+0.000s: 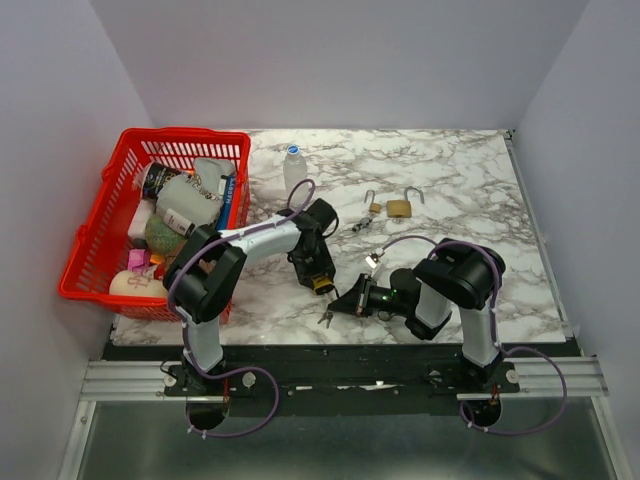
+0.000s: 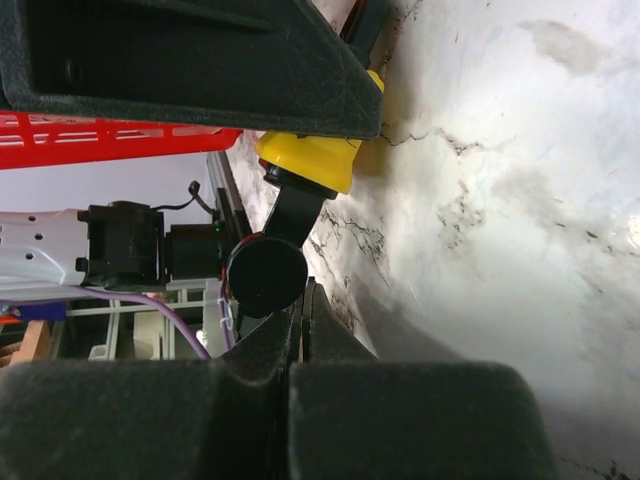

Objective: Unlock with the key

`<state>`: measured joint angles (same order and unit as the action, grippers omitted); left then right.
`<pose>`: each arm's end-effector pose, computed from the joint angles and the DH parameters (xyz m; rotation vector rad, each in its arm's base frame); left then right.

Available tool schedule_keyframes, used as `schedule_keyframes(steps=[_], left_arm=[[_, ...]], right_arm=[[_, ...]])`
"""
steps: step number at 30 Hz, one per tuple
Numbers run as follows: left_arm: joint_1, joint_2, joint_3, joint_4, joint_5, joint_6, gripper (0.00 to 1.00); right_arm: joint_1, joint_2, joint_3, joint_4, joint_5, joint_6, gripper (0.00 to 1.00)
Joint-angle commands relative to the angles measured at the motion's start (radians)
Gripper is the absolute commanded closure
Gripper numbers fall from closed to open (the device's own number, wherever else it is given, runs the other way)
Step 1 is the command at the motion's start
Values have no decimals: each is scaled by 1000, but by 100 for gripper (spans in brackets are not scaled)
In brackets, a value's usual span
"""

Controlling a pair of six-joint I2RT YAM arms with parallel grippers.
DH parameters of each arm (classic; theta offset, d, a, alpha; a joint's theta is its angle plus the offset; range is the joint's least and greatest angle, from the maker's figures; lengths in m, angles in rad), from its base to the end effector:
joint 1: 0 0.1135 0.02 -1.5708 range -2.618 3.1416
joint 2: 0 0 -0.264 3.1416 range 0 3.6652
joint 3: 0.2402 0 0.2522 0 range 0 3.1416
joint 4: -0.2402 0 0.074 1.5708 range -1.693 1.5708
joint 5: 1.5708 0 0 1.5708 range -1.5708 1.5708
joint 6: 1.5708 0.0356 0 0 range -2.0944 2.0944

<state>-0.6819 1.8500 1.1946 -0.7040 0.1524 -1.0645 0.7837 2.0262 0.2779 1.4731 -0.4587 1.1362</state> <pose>0.2656 -0.2225 0.1588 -0.5641 3.0445 -0.4036 0.1687 0.1904 0.0701 0.0031 2.2180 1.6464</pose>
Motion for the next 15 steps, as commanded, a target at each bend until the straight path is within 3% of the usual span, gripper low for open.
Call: schedule_keyframes(steps=[1,15], left_arm=[[-44,23,-50,12,13,-26,100],[-56,11,-59,17,10,-29,100]], right_arm=[[8,85,18,55,51,-90,99],[-9,101,4,43,100,-50,99]])
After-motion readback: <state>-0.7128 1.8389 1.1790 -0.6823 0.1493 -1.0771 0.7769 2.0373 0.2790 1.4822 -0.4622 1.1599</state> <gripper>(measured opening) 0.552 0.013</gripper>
